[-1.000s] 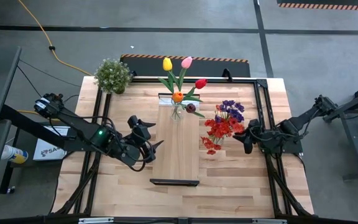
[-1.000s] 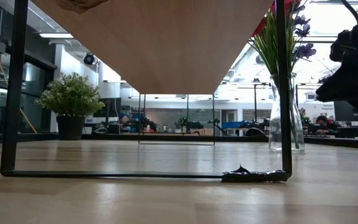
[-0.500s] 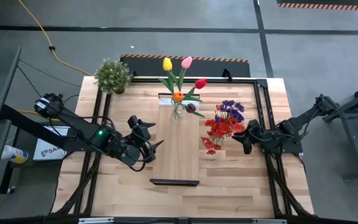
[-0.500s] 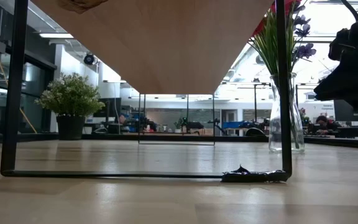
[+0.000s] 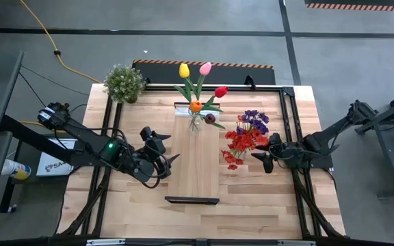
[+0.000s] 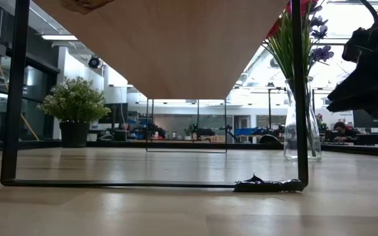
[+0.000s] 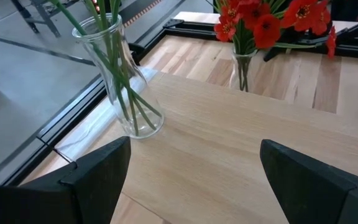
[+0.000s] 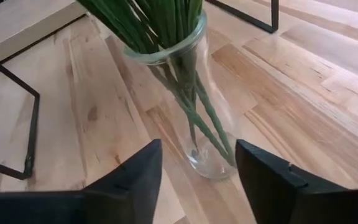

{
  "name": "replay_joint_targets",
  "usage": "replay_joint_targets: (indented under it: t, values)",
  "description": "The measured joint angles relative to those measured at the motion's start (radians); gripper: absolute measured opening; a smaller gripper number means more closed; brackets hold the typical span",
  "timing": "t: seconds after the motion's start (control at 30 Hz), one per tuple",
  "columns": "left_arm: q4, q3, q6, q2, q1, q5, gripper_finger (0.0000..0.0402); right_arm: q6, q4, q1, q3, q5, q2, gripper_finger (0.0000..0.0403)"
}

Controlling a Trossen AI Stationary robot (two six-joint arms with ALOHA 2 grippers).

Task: Pick and place flowers into a vace then onto a shelf
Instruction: Put the transparent vase on the shelf

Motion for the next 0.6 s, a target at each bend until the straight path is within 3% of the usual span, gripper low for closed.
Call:
replay_joint_targets:
  t: [0.23, 0.6]
  values:
    - [-0.006, 0.0, 0.0, 0.0, 0.0, -0.001, 0.039, -0.038, 0.075, 0.0, 0.0, 0.043, 0.002, 0.0244]
    - [-0.007, 0.0, 0.0, 0.0, 0.0, -0.002, 0.039, -0.082, 0.117, -0.033, 0.001, 0.047, 0.031, 0.0274]
